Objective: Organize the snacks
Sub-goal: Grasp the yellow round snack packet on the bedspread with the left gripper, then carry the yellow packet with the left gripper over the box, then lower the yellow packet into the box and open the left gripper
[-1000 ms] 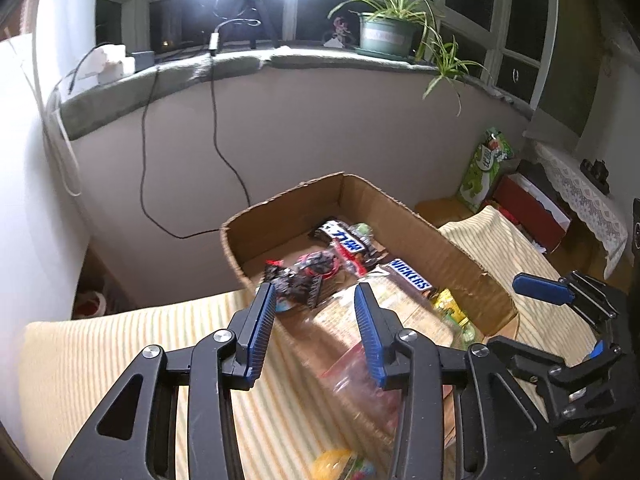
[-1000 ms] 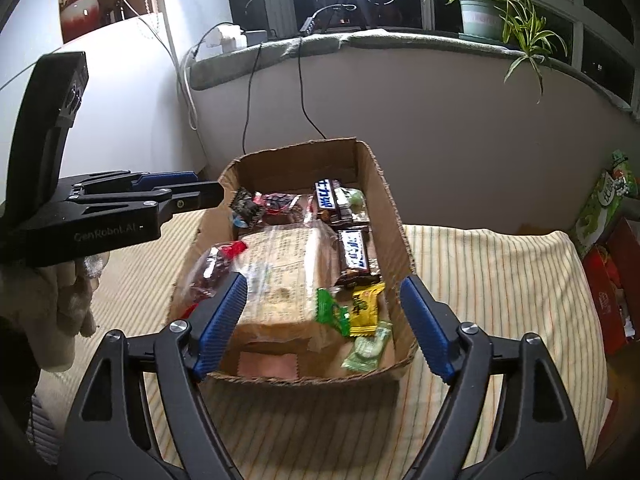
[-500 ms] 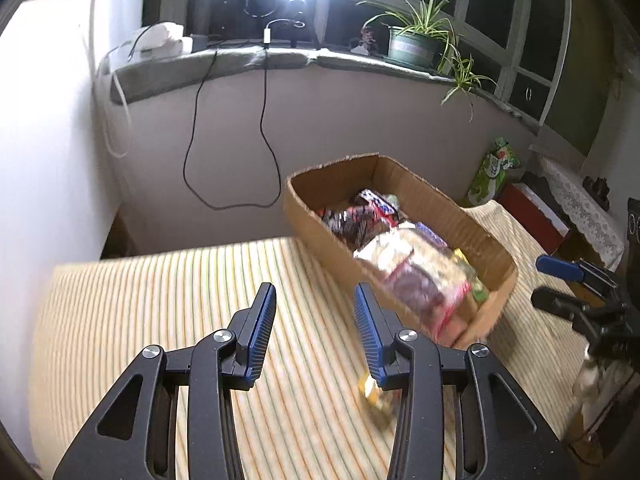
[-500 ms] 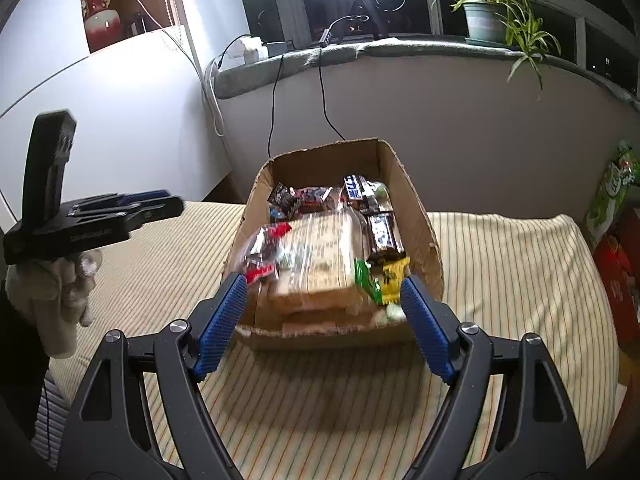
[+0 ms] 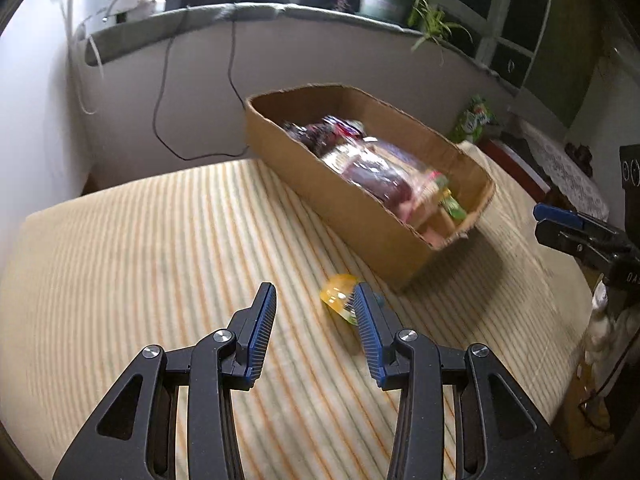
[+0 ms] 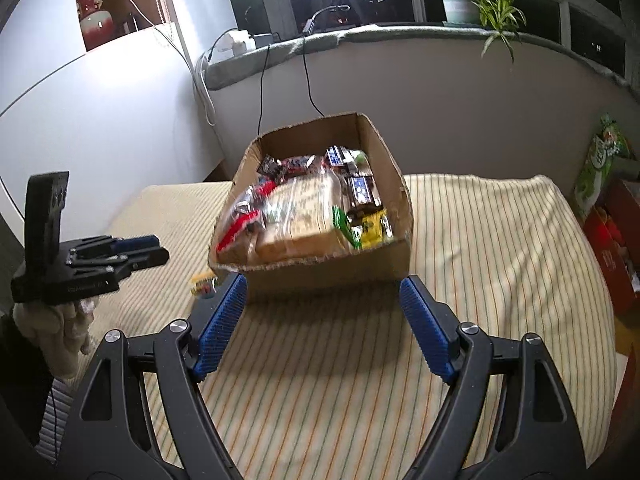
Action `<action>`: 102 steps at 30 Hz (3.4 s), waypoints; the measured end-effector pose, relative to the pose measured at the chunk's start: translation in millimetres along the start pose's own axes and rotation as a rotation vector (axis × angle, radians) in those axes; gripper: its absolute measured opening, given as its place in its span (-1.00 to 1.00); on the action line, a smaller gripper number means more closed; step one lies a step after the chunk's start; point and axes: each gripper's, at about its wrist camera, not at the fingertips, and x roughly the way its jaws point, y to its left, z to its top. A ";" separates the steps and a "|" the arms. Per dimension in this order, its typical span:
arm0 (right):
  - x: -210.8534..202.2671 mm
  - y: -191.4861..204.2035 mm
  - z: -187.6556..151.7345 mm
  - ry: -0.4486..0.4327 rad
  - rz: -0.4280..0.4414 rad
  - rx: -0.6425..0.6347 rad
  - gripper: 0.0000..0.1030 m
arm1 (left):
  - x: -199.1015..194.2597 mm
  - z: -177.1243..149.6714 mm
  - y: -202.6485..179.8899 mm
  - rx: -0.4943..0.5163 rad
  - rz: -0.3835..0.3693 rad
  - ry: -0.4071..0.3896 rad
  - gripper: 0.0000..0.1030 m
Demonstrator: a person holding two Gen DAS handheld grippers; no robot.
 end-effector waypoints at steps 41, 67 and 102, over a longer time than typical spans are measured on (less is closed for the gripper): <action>-3.3 -21.9 -38.0 0.067 -0.069 0.080 0.59 | 49.3 -9.1 -38.6 0.183 0.040 0.059 -0.28; 0.2 -24.8 -41.6 0.066 -0.052 0.083 0.59 | 5.2 55.8 -12.5 0.072 0.043 -0.088 -0.29; 13.9 -51.3 -46.3 0.089 -0.054 0.107 0.59 | 54.7 109.2 -90.6 0.153 -0.047 -0.070 -0.27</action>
